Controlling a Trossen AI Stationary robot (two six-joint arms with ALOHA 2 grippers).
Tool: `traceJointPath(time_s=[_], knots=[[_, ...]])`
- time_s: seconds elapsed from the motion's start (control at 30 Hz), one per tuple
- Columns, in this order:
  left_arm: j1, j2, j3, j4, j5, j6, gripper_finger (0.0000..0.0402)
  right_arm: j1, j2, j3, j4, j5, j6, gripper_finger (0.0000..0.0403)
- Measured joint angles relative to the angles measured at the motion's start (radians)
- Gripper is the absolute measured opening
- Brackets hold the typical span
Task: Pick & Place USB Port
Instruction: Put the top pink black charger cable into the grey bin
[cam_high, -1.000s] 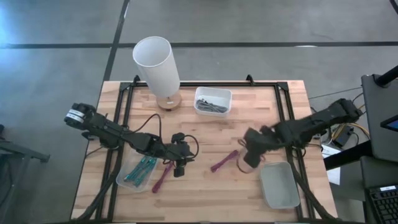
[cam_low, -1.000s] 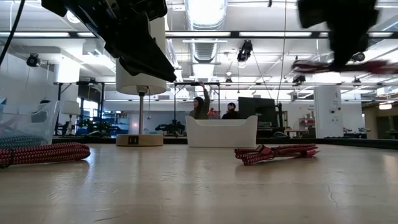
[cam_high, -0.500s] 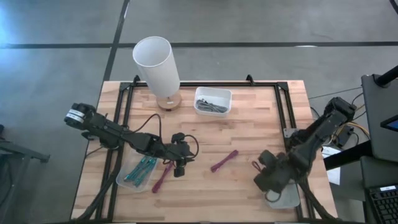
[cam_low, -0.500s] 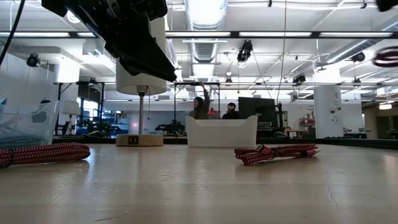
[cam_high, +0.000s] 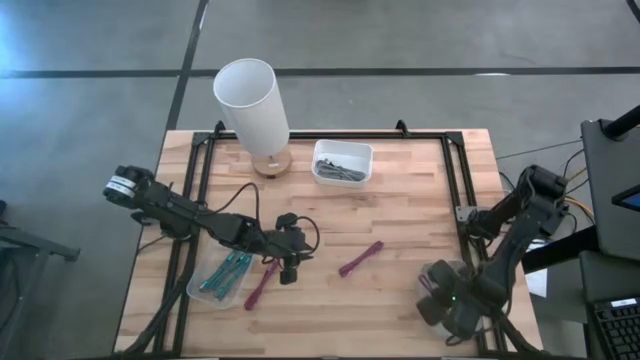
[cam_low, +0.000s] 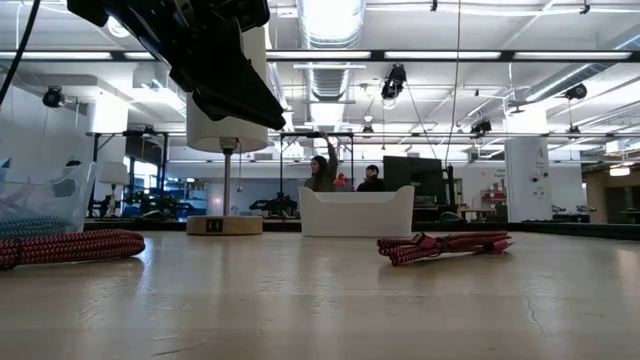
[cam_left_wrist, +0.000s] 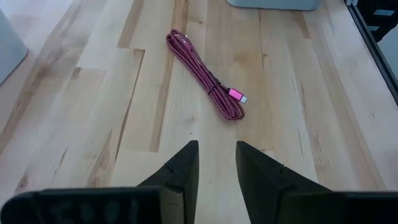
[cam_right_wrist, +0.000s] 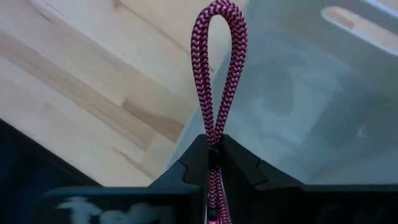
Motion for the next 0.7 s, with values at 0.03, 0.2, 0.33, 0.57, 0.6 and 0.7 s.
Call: traceJointPath(time_s=[0.03,0.2,0.33,0.57,0.6,0.7], knots=[[0.0,0.0,0.0,0.0,0.0,0.0,0.0103,0.008,0.005,-0.001,0.0,0.0,0.004,0.0026],[0.0,0.0,0.0,0.004,0.0,0.0,0.0103,0.04,0.027,-0.003,0.0,-0.003,0.035,0.0016],[0.0,0.0,0.0,0.008,0.0,0.0,0.0103,0.049,0.045,-0.009,-0.002,-0.01,0.065,0.0015],[0.0,0.0,0.0,0.008,0.0,0.0,0.0103,0.047,0.119,-0.03,-0.002,-0.034,0.09,0.0014],[0.0,0.0,0.0,0.008,0.0,0.0,0.0103,0.046,0.13,-0.031,-0.002,-0.034,0.09,0.0014],[0.0,0.0,0.0,0.008,0.0,0.0,0.0103,0.046,0.158,-0.031,0.0,-0.035,0.09,0.0014]])
